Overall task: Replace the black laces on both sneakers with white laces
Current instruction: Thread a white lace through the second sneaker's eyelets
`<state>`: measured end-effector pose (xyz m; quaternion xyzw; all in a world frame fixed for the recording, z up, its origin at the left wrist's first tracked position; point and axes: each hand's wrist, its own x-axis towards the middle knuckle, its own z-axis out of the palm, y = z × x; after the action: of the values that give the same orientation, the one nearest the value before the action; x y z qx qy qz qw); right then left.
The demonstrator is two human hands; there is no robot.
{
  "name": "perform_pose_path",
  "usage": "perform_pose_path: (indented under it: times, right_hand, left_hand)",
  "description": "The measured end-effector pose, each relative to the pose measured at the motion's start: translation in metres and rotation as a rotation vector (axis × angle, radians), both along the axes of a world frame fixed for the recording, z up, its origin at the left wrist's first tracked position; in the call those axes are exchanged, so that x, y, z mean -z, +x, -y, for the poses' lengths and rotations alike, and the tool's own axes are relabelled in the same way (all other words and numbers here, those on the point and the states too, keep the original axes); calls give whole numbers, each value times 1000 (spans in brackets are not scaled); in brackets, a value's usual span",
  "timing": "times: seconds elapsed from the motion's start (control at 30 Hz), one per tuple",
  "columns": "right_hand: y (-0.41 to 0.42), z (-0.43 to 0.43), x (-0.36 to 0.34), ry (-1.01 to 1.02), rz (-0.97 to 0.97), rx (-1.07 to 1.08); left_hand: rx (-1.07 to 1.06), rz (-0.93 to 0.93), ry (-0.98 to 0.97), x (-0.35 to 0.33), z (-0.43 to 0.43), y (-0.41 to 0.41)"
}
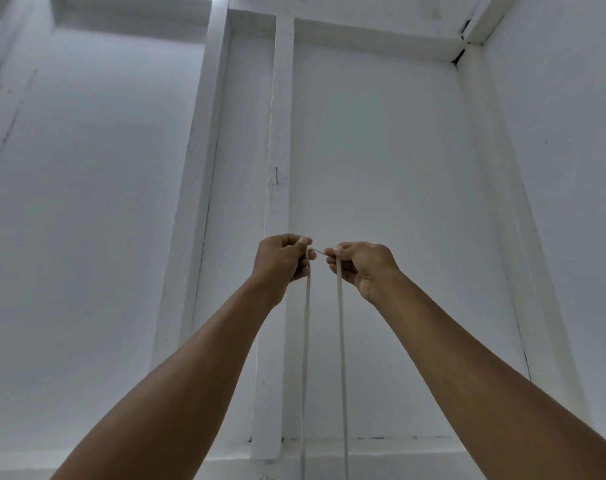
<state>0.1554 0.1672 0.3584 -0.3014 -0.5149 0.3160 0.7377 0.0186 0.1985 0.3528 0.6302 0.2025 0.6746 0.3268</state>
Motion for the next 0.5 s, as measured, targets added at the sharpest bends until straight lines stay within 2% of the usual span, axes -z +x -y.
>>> perform_pose_path:
  times: [0.1, 0.27, 0.5]
  right_hand:
    - [1, -1, -1, 3, -13, -3]
    - [2, -1, -3, -7, -27, -45]
    - [3, -1, -4, -11, 17, -88]
  left_hand:
    - [28, 45, -2, -5, 2, -1]
    - [-195, 33, 28, -10, 0, 2]
    - [-156, 199, 17, -20, -2, 4]
